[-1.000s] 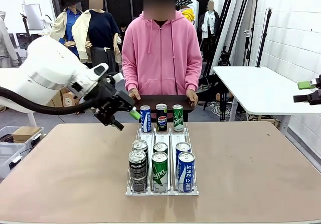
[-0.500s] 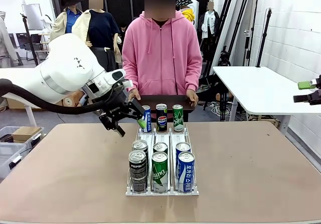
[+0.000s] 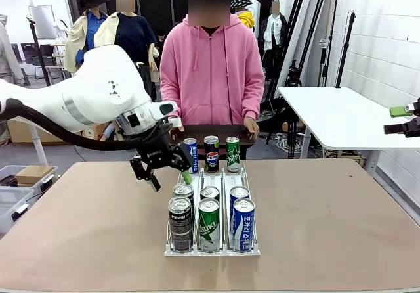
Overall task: Retrieve and hand over the desired beverage to the person.
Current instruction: Pick up a can of the same type that the person held from the Automatic Can Dispenser.
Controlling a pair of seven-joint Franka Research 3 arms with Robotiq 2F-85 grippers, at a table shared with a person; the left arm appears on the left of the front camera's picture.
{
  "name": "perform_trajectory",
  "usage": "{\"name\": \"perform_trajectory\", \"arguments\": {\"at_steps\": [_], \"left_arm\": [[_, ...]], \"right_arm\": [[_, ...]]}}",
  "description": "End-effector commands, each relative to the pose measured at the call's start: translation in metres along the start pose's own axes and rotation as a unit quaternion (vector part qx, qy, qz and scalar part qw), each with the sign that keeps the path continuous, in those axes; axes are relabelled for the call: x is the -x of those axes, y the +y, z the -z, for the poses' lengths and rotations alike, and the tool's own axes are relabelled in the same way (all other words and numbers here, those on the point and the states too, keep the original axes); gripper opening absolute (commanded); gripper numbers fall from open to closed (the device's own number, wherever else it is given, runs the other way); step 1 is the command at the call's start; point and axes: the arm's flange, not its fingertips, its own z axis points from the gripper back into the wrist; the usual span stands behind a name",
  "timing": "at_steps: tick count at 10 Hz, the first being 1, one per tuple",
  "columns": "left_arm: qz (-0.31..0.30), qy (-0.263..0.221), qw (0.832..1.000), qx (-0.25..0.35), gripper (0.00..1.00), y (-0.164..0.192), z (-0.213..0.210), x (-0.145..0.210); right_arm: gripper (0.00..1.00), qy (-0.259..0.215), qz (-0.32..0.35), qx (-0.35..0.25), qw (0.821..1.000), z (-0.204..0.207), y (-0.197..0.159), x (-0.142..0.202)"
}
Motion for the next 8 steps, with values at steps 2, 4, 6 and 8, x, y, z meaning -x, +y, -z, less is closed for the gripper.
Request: {"name": "perform_trajectory", "arguments": {"at_steps": [2,4,6,8], "left_arm": [[0.006,0.025,0.998,-0.057,1.00,-0.014,0.013,-0.007],[0.023,0.034,0.997,-0.062,1.00,-0.019,0.018,-0.005],[0.035,0.044,0.997,-0.061,1.00,-0.023,0.022,-0.005],[0.027,0.052,0.995,-0.082,1.00,-0.027,0.030,-0.006]], "right_arm": [[1.00,-0.001,-0.001,-0.005,1.000,0.000,0.000,0.000],[1.00,-0.001,-0.001,-0.005,1.000,0.000,0.000,0.000],[1.00,-0.001,-0.001,-0.005,1.000,0.000,0.000,0.000],[1.00,-0.001,-0.001,-0.005,1.000,0.000,0.000,0.000]]}}
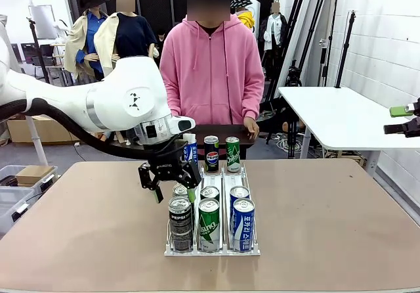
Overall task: Retrieve and hand over the desired beverage to the person.
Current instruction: Pick up a can of the same type that the person held from the Automatic Can Dispenser.
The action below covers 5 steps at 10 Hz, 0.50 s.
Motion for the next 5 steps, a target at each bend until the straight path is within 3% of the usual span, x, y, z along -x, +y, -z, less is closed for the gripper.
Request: {"name": "perform_trajectory", "arguments": {"at_steps": [1,5], "left_arm": [[-0.016,0.007,0.999,-0.042,1.00,-0.007,0.003,-0.006],[-0.015,0.018,0.998,-0.064,1.00,-0.014,0.017,-0.006]], "right_arm": [[1.00,-0.001,-0.001,-0.005,1.000,0.001,0.000,0.000],[1.00,-0.001,-0.001,-0.005,1.000,0.001,0.000,0.000]]}}
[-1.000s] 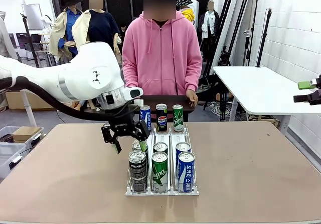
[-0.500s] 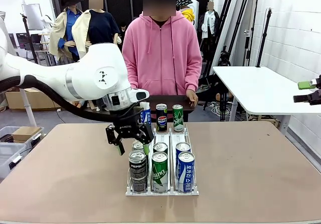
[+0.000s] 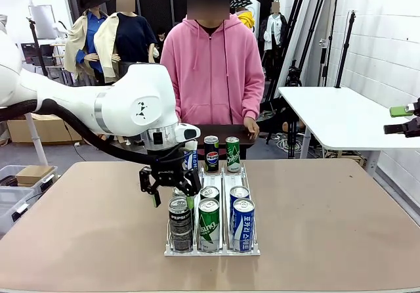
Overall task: Retrieve and hand over the desired beverage to the person.
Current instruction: Pick up a can of the same type that the person held from the Automatic Can Dispenser.
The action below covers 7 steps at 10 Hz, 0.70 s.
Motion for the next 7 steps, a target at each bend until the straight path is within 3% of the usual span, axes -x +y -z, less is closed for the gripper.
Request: {"name": "perform_trajectory", "arguments": {"at_steps": [1,7], "left_arm": [[-0.006,0.007,1.000,-0.021,1.00,-0.0092,0.0025,-0.0035],[0.001,0.006,0.999,-0.039,1.00,-0.0084,0.0078,-0.0089]], "right_arm": [[1.00,-0.001,-0.001,-0.005,1.000,0.0005,-0.0001,0.0001],[1.00,-0.001,-0.001,-0.005,1.000,0.0005,-0.0001,0.0001]]}}
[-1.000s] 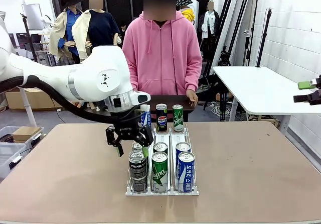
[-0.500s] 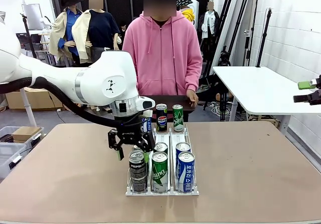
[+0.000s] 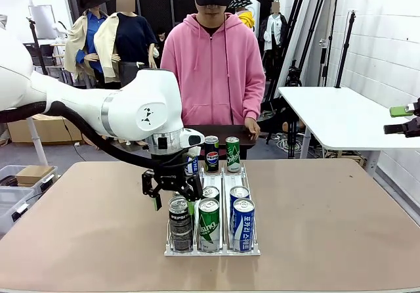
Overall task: Retrieve and hand over the desired beverage to the person.
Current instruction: Pick up a can of the same type that the person held from the Automatic Can Dispenser.
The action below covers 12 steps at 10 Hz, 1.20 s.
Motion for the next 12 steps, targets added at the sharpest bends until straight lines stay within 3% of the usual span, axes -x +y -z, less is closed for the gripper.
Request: {"name": "perform_trajectory", "arguments": {"at_steps": [1,7,9,12], "left_arm": [[-0.005,0.000,1.000,-0.020,1.00,-0.003,-0.002,-0.008],[0.022,0.010,0.999,-0.025,1.00,-0.006,0.013,-0.009],[0.026,0.010,0.999,-0.026,0.83,-0.008,0.013,-0.009],[0.032,0.006,0.999,-0.026,0.35,-0.007,0.013,-0.007]], "right_arm": [[1.00,-0.001,-0.001,-0.005,1.000,0.001,0.000,0.000],[1.00,-0.001,-0.001,-0.005,1.000,0.001,0.000,0.000],[1.00,-0.001,-0.001,-0.005,1.000,0.001,0.000,0.000],[1.00,-0.001,-0.001,-0.005,1.000,0.001,0.000,0.000]]}}
